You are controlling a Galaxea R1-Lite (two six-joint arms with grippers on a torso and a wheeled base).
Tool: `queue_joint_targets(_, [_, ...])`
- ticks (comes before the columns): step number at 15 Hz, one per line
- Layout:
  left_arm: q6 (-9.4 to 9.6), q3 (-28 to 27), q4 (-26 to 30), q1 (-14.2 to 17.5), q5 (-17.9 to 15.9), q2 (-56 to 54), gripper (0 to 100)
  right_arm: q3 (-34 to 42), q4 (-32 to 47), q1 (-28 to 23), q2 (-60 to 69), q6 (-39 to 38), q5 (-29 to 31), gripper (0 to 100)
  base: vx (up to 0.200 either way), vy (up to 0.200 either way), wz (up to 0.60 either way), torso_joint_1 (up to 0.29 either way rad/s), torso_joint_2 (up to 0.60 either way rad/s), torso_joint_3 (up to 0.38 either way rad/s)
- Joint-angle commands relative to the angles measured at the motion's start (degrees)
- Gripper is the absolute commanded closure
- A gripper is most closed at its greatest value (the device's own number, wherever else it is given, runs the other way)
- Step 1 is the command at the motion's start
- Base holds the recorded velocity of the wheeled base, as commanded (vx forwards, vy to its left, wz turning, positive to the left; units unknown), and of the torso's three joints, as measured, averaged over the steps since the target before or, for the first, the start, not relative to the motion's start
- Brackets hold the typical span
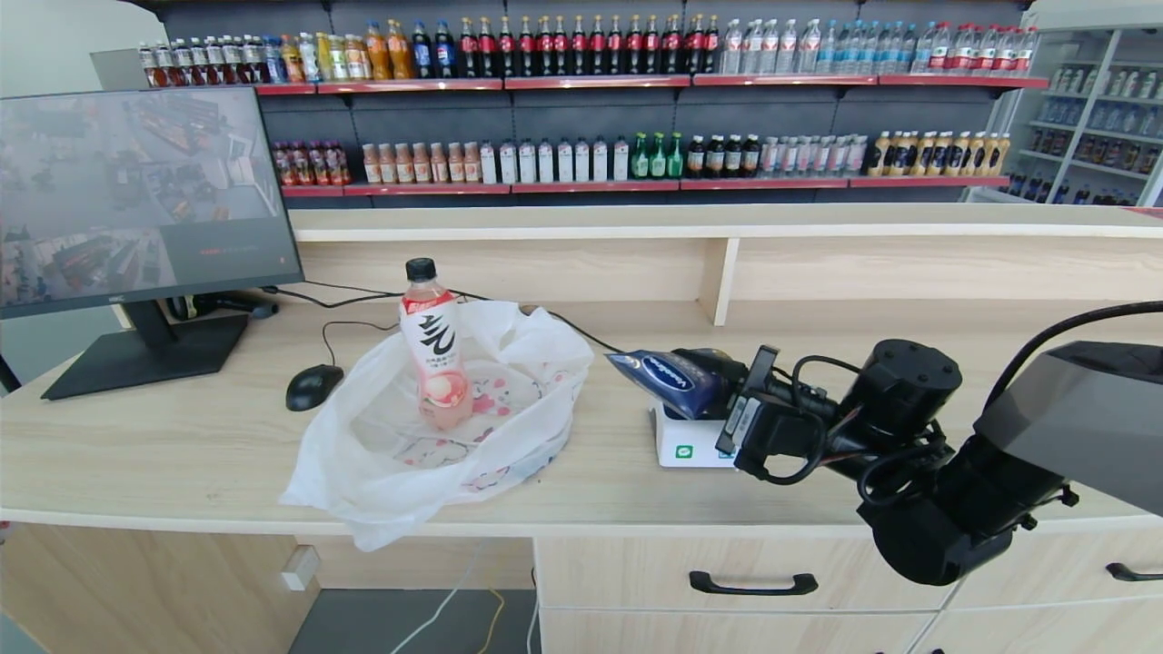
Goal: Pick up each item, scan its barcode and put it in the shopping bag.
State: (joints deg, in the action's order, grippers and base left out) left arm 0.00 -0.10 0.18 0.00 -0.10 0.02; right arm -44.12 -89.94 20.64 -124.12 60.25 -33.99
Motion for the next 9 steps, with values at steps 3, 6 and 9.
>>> queue_joint_targets(3, [0.00,0.01,-0.01,0.00,0.01,-0.02,0,-0.09,-0.06,0.02,0.02,-0.04,-0.03,100,0.000,0.000,0.00,0.000,0.00,0.000])
queue_joint_targets(6, [0.00,0.01,-0.01,0.00,0.01,-0.02,0,-0.27,-0.06,0.02,0.11,-0.04,-0.03,100,0.000,0.000,0.00,0.000,0.00,0.000])
queue_joint_targets(9, [0.00,0.01,-0.01,0.00,0.01,-0.02,0,-1.15,-0.06,0.10,1.25,-0.48,-0.03,100,0.000,0.000,0.00,0.000,0.00,0.000])
